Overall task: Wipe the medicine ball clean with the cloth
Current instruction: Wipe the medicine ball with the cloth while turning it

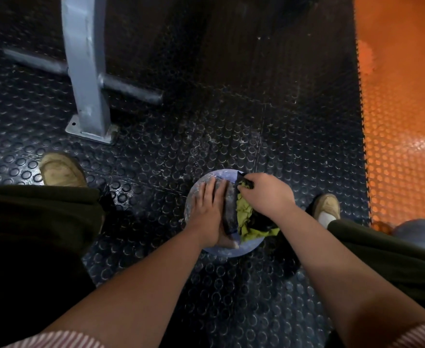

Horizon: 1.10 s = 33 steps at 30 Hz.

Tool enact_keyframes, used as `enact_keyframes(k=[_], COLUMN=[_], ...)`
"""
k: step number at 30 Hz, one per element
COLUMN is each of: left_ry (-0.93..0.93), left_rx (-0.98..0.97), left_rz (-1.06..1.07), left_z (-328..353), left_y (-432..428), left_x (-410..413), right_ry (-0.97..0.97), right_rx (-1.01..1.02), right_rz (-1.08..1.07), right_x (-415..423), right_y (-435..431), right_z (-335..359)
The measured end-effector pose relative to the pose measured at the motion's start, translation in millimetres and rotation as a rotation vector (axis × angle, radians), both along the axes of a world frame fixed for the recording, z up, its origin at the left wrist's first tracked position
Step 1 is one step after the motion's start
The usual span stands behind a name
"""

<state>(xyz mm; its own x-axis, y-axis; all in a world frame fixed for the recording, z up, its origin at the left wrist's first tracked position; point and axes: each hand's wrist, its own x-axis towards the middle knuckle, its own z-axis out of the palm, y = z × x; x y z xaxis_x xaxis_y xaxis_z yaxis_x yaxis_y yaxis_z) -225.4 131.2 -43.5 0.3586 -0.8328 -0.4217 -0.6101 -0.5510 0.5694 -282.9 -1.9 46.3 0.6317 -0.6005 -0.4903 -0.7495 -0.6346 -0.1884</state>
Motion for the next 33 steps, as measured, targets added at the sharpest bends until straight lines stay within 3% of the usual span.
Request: enact_keyframes(k=[13,21,27,33], left_ry=[0.016,0.015,0.083,0.049], left_rx=[-0.071,0.145,0.068,0.169], left_rz=[0.128,0.022,0.089,0.000], left_z=[-17,2,-4,-6], left_y=[-5,-6,-10,-8], left_x=[-8,-3,2,1], right_ry=[0.077,0.057,0.002,0.025], right_rx=[-0.006,-0.008,-0.037,-0.062], right_rz=[0.023,-0.049,0.065,-0.027], right_x=[-16,19,-27,0], right_y=[25,11,49,24], right_z=[-1,-11,-5,-5])
